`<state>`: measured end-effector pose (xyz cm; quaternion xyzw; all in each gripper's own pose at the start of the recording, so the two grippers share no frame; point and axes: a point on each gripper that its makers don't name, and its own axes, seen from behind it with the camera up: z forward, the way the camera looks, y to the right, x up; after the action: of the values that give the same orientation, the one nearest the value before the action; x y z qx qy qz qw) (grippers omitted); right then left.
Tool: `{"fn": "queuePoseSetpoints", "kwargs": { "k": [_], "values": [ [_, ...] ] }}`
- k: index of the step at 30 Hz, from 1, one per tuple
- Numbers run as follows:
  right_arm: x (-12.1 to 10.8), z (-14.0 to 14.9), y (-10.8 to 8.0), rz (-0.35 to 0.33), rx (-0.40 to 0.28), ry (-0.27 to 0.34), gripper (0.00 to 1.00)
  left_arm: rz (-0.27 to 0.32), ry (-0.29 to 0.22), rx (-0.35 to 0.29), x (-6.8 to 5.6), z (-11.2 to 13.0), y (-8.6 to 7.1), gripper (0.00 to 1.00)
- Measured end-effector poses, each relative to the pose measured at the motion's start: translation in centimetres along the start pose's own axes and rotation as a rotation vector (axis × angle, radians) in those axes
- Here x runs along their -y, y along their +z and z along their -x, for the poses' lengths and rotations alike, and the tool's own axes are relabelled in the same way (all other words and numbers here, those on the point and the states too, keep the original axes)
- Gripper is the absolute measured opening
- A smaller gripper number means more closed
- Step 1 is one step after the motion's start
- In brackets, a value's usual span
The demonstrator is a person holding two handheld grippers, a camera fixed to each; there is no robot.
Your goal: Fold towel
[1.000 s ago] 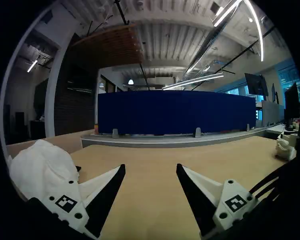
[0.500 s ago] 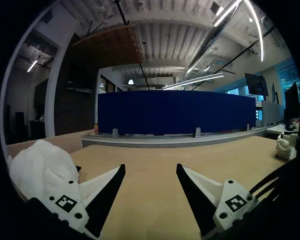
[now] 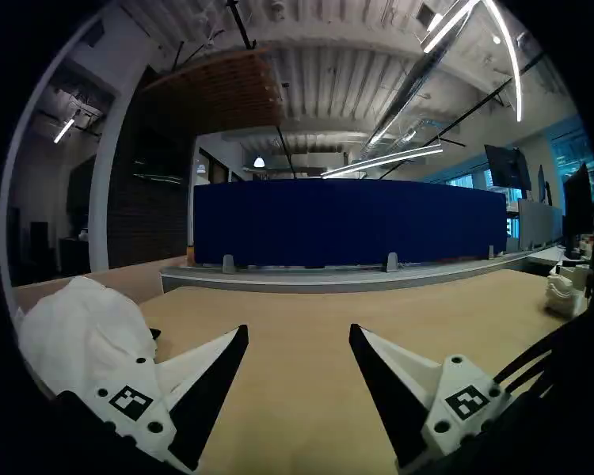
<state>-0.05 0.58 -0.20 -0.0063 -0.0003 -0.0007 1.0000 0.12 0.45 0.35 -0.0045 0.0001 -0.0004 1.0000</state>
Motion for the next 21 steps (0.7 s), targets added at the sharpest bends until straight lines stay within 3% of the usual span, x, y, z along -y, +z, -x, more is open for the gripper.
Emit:
{"fn": "queuePoseSetpoints", "kwargs": {
  "k": [21],
  "values": [
    [-0.04,0.08,-0.21,0.000,0.000,0.000,1.00,0.000,0.000,0.000,0.08,0.04,0.01,0.94]
  ]
}}
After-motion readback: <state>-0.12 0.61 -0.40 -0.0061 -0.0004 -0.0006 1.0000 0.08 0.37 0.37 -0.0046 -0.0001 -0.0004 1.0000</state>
